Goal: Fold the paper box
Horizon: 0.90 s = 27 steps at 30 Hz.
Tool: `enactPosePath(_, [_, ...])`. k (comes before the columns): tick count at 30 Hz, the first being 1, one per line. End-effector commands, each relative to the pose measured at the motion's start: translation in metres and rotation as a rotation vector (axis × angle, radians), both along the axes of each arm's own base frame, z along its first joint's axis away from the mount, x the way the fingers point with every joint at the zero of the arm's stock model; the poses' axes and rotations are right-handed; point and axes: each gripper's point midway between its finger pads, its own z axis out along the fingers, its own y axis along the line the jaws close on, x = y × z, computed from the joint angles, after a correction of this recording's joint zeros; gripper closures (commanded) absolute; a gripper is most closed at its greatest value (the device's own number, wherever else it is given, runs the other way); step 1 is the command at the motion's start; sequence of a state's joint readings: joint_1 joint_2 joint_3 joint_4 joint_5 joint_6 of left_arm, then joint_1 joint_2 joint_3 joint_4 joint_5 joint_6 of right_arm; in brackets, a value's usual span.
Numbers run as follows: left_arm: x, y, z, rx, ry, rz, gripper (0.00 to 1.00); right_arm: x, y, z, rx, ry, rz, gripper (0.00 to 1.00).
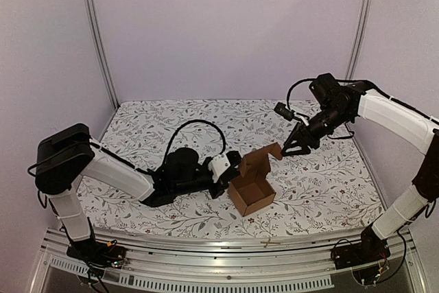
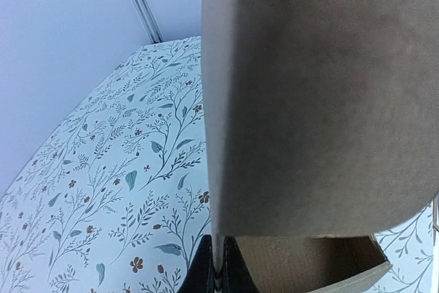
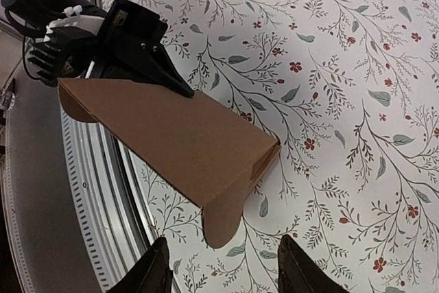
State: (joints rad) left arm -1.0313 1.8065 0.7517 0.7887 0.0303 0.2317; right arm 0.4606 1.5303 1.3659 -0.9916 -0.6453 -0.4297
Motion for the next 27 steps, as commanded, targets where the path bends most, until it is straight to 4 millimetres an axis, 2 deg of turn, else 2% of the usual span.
enactPosePath(1, [0.008, 0.001, -0.011, 0.071, -0.091, 0.001, 0.99, 0.01, 0.004, -0.011, -0.026, -0.017, -0.043, 0.5])
enactPosePath(6, [0.013, 0.003, -0.012, 0.091, -0.111, 0.026, 0.95, 0.012, 0.006, -0.018, -0.029, -0.005, -0.056, 0.62])
enactPosePath(10, [0.012, 0.004, -0.011, 0.101, -0.126, 0.042, 0.83, 0.004, 0.01, -0.027, -0.038, 0.014, -0.046, 0.84])
enactPosePath(15, [0.001, 0.007, -0.007, 0.128, -0.131, 0.045, 0.65, 0.0, 0.008, -0.03, -0.037, 0.014, -0.062, 0.94])
enactPosePath(22, [-0.011, 0.009, -0.004, 0.121, -0.123, 0.056, 0.65, 0.0, 0.004, -0.017, -0.033, -0.047, -0.079, 0.94])
enactPosePath(23, [-0.01, 0.009, -0.002, 0.115, -0.127, 0.066, 0.65, 0.003, 0.003, -0.01, -0.034, -0.071, -0.084, 0.91])
enactPosePath(26, [-0.009, 0.01, 0.004, 0.09, -0.131, 0.083, 0.65, 0.017, 0.002, 0.016, -0.034, -0.162, -0.105, 0.68])
enactPosePath(27, [-0.008, 0.009, 0.007, 0.084, -0.132, 0.084, 0.65, 0.019, 0.003, 0.023, -0.029, -0.171, -0.106, 0.66])
